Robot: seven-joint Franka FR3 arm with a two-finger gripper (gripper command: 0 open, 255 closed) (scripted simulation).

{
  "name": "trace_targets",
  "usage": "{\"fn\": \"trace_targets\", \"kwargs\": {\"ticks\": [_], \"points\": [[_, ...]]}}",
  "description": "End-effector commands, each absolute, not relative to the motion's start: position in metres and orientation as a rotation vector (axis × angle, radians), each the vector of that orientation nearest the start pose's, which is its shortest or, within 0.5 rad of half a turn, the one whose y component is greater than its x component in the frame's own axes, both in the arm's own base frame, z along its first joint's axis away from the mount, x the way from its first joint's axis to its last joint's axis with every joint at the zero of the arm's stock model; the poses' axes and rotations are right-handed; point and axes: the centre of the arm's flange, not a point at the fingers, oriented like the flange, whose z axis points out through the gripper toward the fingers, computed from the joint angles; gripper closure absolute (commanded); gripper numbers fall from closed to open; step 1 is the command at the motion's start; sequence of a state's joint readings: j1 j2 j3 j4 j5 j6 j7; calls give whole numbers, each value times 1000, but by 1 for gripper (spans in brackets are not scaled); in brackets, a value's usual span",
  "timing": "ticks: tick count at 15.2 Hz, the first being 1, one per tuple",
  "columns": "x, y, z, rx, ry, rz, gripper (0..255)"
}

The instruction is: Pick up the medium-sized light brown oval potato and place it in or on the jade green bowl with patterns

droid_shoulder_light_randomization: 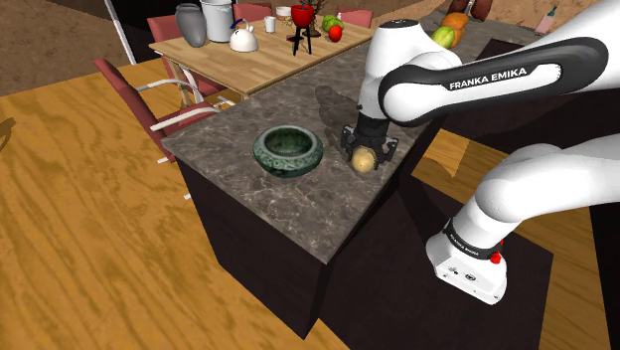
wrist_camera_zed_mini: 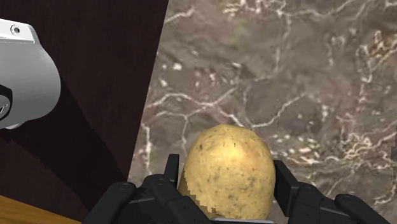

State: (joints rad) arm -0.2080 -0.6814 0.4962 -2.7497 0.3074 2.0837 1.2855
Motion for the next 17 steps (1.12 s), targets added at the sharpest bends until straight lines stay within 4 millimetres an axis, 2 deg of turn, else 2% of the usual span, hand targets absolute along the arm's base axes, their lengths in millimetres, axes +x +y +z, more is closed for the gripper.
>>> {"fn": "trace_targets", "kwargs": {"ticks": [1, 6, 17], "points": [[325, 96, 388, -2577, 1873, -16, 255], [325, 96, 388, -2577, 1873, -16, 255], [325, 96, 446, -2577, 1873, -16, 255]]}}
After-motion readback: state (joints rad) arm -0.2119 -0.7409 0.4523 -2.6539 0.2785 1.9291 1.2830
